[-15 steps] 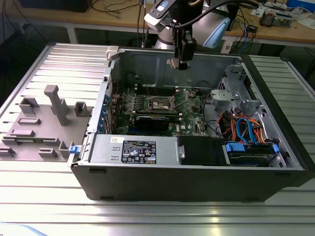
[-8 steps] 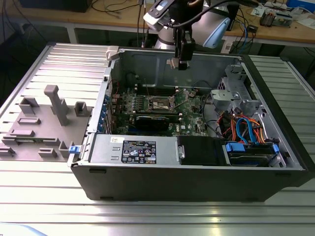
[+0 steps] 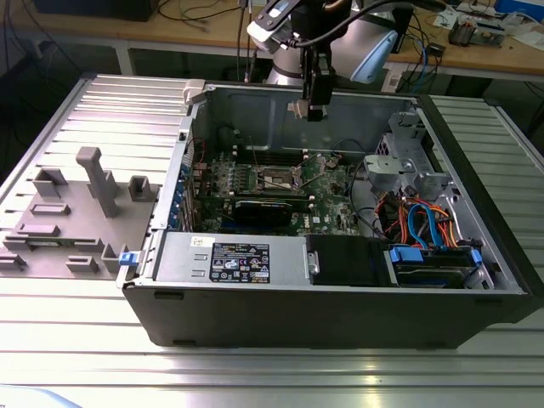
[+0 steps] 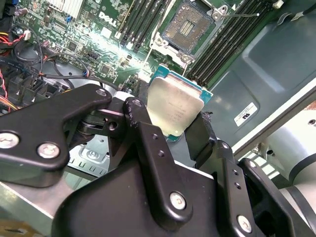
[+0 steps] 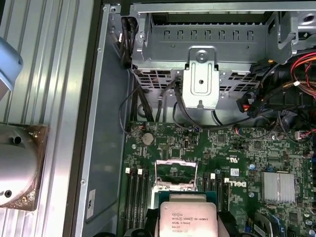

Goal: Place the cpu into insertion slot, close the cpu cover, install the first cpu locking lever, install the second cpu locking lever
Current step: 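Place the cpu into insertion slot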

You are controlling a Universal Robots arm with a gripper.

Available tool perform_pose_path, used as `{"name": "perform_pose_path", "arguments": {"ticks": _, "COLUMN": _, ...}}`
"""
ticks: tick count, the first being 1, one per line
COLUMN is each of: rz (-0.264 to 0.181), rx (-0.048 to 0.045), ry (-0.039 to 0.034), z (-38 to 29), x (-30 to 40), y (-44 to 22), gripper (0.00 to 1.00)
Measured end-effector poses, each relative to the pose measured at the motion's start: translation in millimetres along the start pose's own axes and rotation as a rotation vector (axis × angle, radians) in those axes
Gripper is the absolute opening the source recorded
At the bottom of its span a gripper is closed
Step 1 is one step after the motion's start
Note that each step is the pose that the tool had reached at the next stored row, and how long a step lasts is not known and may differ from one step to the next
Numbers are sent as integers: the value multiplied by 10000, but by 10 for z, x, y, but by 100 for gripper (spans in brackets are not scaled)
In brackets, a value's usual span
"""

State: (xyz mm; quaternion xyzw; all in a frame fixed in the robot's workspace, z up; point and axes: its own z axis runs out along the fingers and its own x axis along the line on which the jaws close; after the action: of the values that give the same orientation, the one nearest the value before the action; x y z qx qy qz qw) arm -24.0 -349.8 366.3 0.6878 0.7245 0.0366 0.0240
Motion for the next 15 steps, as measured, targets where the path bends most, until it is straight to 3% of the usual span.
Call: {"name": "perform_pose_path", "arguments": {"ticks": 15, "rz": 102, "rx": -1, "ry": -9, "z": -1, "x": 1, "y": -17, "gripper": 54}}
